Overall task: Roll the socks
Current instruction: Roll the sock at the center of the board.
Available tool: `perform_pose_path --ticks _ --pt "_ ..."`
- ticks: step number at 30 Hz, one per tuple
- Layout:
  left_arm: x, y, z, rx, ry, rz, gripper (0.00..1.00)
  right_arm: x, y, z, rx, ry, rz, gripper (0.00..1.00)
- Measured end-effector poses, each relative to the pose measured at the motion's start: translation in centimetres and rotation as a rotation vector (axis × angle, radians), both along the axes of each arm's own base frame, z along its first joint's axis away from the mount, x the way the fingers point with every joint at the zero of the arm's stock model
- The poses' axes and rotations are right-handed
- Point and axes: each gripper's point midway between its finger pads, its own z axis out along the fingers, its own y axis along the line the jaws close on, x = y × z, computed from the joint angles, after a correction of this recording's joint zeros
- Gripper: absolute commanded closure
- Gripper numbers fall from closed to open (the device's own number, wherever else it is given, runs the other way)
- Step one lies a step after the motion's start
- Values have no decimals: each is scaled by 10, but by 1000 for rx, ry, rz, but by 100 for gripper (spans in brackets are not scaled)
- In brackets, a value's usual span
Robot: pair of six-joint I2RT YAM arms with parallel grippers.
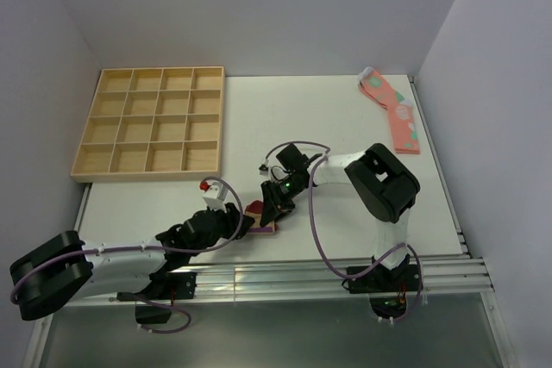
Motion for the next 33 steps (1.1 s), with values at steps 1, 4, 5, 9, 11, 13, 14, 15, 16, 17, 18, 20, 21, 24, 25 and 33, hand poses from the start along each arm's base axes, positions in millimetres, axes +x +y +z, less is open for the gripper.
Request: perform_pose_path --ticks 1,4,5,9,11,13,14,15,16,17,18,20,21,24,25,33 --pt "0 -1 -1 2 -1 -2 62 0 -1 0 -3 4 0 79" --pt "-1 -2 -5 12 5 -6 63 0 -2 0 -7 11 1 79" --pt "-1 -3 -6 14 6 -8 63 0 -2 0 -9 12 1 79" --pt "1 -7 -9 28 10 -7 66 0 -5 0 -16 18 2 79" --pt "3 -9 -9 35 13 -4 71 0 -5 0 -17 21 1 79" --pt "5 -12 -9 43 15 0 83 0 -6 0 -19 22 0 79" --pt "6 -13 -10 45 20 5 87 -1 -6 0 -19 23 1 79" --pt "7 -14 -10 51 22 8 90 -1 -6 0 -18 23 1 78" --pt "9 -15 -11 58 28 12 99 -1 -6 0 -18 23 1 78" --pt "10 -16 -12 66 35 17 100 -1 -6 0 -18 24 1 77" --pt "12 -18 -13 77 42 21 100 -1 -7 -1 -19 25 -1 76" --pt "15 -22 -14 96 54 29 100 -1 -9 -1 -21 29 -10 75" --pt "17 -24 -15 104 64 35 100 -1 -10 -1 -21 29 -14 74" --pt "20 -28 -18 123 89 50 100 0 -13 -1 -30 22 -33 71" --pt "21 -29 -18 126 97 57 100 1 -14 -1 -35 15 -39 69" --pt "29 -38 -22 159 169 111 100 5 -21 0 -61 -65 -111 60"
